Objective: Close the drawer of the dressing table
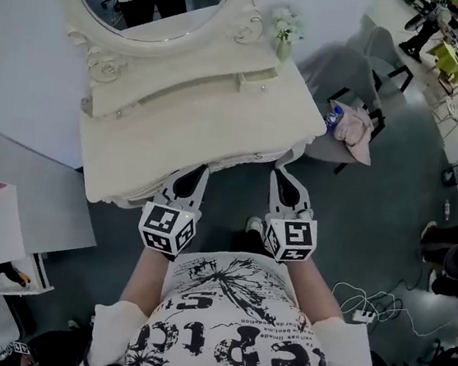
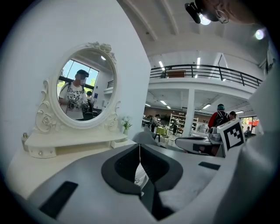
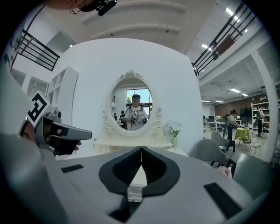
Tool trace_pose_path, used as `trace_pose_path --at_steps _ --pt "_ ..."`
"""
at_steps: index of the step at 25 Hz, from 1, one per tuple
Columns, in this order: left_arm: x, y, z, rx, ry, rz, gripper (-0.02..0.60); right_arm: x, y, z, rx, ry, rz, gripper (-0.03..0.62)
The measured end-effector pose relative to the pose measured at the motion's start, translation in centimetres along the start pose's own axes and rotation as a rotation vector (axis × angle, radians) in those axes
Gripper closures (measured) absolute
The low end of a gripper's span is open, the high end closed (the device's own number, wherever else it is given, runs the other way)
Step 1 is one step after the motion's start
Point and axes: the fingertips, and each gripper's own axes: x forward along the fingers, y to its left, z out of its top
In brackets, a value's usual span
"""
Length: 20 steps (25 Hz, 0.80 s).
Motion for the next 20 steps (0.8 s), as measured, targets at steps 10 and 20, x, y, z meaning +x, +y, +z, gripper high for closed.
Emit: trace_pose_path --at_steps 10,20 --pt "11.7 -0.1 3.3 -0.042 -0.043 0.145 0.561 9.7 -10.5 2.4 -0.056 0.017 0.160 0.577" --pt "17.8 4.3 3.8 -0.093 -0.029 0.208 0.561 17.9 -13.5 0.9 -0.054 0.097 0.218 0.577"
